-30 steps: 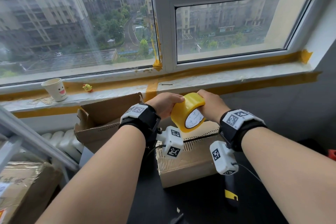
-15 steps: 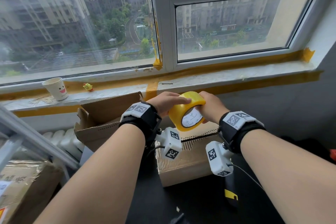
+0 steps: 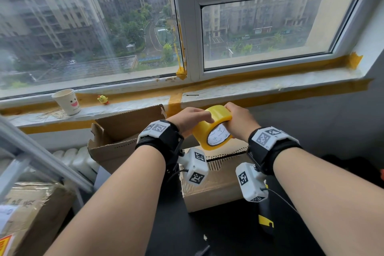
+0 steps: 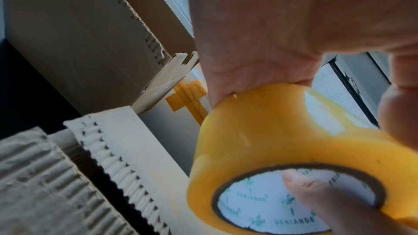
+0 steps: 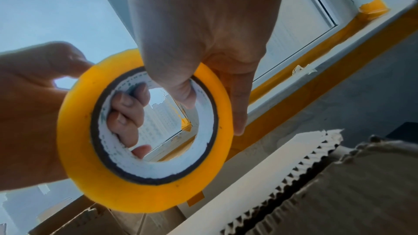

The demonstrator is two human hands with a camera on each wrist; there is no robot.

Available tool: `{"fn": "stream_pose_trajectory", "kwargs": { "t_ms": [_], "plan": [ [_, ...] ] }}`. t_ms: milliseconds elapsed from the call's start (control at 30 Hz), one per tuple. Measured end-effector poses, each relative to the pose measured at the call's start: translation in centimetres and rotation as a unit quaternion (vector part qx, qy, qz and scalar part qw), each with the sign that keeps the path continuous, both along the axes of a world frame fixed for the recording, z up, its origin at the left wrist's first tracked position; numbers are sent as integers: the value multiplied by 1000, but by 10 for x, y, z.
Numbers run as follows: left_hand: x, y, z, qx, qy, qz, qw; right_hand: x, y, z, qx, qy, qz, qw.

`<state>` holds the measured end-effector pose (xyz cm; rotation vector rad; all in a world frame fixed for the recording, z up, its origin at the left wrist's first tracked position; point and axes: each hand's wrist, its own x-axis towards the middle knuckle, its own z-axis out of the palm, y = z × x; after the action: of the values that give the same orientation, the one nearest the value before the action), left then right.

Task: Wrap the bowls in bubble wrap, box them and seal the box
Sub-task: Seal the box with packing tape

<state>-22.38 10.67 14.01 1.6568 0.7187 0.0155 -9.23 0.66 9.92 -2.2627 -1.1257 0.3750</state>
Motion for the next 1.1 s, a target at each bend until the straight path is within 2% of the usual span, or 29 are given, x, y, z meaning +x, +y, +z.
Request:
{"fn": "stream_pose_trajectory", "kwargs": {
  "t_ms": [267, 467, 567, 800, 1000, 1100],
  "plan": [
    [-2, 1, -2, -3, 13, 2, 1000, -3, 1, -2, -8, -14, 8, 1000],
    [-5, 3, -6, -68, -32, 20, 997, -1, -1, 0, -26, -29, 19, 999],
    [-4, 9, -10, -81, -28, 48, 995, -3, 0, 0, -28, -34, 21, 999],
    [-5, 10, -8, -144, -43, 36, 988, -2, -3, -1, -13, -4, 9, 1000],
    [-5, 10, -6, -146, -38, 16, 988, -1, -4, -2, -2, 30, 0, 1000],
    [-2, 11, -8, -139, -41, 31, 989, -1, -3, -2, -2, 35, -3, 999]
  ]
}}
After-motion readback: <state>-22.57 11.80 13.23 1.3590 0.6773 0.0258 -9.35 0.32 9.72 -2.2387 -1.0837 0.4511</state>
